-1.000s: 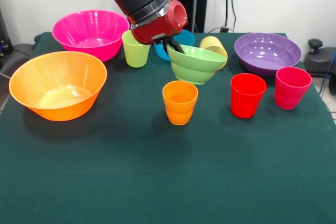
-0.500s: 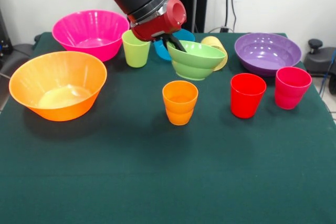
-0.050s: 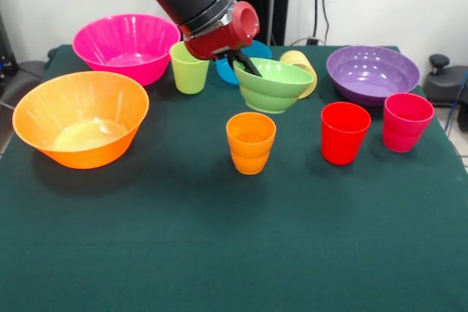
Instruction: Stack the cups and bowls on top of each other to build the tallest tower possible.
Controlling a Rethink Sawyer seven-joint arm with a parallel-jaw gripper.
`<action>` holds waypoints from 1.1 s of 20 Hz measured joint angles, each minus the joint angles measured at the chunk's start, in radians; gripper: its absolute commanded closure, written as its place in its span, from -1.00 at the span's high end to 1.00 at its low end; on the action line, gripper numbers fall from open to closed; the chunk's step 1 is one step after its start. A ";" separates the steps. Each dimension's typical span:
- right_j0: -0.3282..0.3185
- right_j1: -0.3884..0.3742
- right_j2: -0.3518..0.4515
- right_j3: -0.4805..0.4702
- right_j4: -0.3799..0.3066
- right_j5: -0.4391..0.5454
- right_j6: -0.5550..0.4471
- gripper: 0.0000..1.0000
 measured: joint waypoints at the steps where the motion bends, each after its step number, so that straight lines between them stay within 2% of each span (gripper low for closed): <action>1: 0.000 0.001 -0.001 0.000 0.000 0.000 0.000 -1.00; 13: -0.003 0.015 -0.022 0.000 0.000 0.012 0.000 -1.00; 22: -0.014 0.014 -0.025 0.000 0.000 0.059 0.000 -1.00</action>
